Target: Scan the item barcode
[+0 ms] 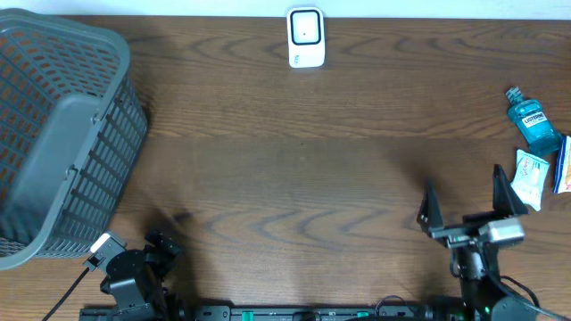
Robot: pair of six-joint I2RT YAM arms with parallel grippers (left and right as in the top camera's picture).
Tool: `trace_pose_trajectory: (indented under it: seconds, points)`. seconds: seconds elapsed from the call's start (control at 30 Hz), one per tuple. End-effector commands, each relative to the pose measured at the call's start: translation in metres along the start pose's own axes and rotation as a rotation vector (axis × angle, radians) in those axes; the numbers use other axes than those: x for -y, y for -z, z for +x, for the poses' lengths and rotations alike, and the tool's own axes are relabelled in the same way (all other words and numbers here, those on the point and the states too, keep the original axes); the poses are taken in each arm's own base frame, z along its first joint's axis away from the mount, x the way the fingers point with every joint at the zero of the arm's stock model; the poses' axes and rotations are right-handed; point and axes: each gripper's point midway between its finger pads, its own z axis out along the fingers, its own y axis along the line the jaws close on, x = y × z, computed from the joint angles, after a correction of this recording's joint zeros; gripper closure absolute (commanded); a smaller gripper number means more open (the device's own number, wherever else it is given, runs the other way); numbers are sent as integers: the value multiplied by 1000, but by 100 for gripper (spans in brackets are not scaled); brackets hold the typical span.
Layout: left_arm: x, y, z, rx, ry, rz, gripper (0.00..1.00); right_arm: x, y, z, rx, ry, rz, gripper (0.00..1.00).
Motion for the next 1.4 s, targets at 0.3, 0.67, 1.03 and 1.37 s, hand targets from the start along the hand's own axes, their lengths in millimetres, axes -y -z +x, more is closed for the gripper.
trace_pose_trajectory:
  seconds: [0.3,0.67,1.03,1.37]
  points:
    - [-6,-1,8,-26,-12,-22,2,43,13,83,-171,-36,241,1]
    - [-6,-1,8,-26,-12,-22,2,51,39,152,-464,-68,318,1]
    - [-6,-1,8,-26,-11,-22,2,51,39,151,-462,-62,317,1]
    - [-6,-1,8,-26,-12,-22,2,53,40,151,-462,-61,324,1]
